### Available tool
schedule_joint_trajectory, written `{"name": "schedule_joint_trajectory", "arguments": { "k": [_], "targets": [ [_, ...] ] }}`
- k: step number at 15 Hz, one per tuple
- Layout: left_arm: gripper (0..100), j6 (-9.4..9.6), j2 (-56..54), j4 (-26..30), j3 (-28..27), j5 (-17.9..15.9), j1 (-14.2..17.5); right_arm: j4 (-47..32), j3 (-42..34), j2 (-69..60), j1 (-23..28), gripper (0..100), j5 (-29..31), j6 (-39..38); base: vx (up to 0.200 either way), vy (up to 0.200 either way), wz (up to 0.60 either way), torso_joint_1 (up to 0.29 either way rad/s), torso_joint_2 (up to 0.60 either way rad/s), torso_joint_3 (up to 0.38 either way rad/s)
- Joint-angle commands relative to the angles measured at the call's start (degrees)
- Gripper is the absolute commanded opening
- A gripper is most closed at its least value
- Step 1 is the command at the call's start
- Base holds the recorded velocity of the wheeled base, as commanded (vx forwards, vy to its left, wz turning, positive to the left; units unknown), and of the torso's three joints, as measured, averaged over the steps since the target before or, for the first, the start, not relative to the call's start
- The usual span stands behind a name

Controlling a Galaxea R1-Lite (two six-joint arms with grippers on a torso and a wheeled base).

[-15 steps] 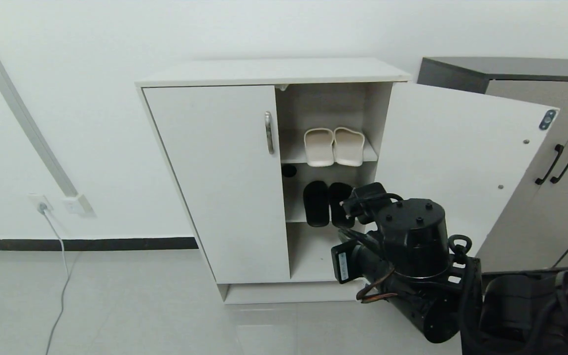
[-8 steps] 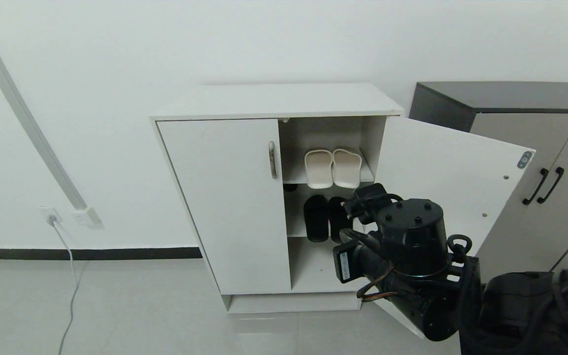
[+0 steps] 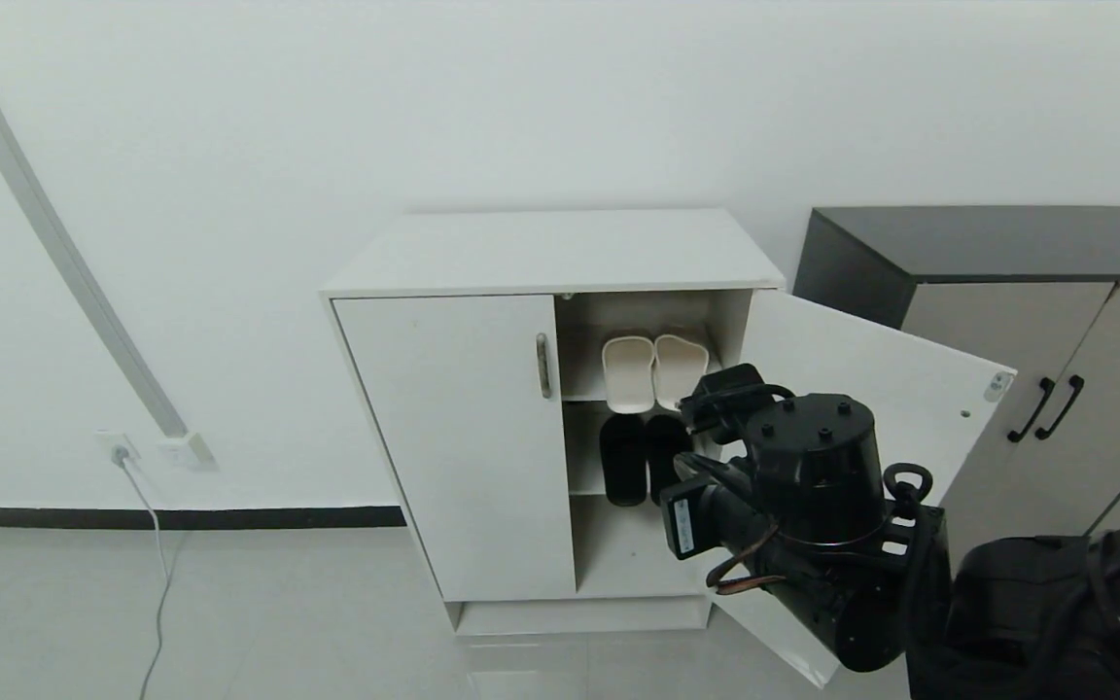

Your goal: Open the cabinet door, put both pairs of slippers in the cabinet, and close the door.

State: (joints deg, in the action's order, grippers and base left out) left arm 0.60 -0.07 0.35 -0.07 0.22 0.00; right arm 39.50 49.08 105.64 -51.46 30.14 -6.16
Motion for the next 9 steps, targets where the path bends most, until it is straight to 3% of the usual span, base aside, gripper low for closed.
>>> {"name": "schedule_joint_trajectory", "arguments": {
  "k": [1, 9],
  "targets": [
    [0, 0.02, 0.1, 0.0, 0.1, 0.0, 0.0, 0.1, 0.0, 0.1, 0.0, 0, 0.0, 0.0, 0.000, 0.000, 0.00, 0.193, -0.52, -0.325],
    [0, 0.02, 0.1, 0.0, 0.1, 0.0, 0.0, 0.1, -0.6, 0.1, 0.0, 0, 0.0, 0.0, 0.000, 0.000, 0.00, 0.227, -0.55, -0.319]
  ]
}}
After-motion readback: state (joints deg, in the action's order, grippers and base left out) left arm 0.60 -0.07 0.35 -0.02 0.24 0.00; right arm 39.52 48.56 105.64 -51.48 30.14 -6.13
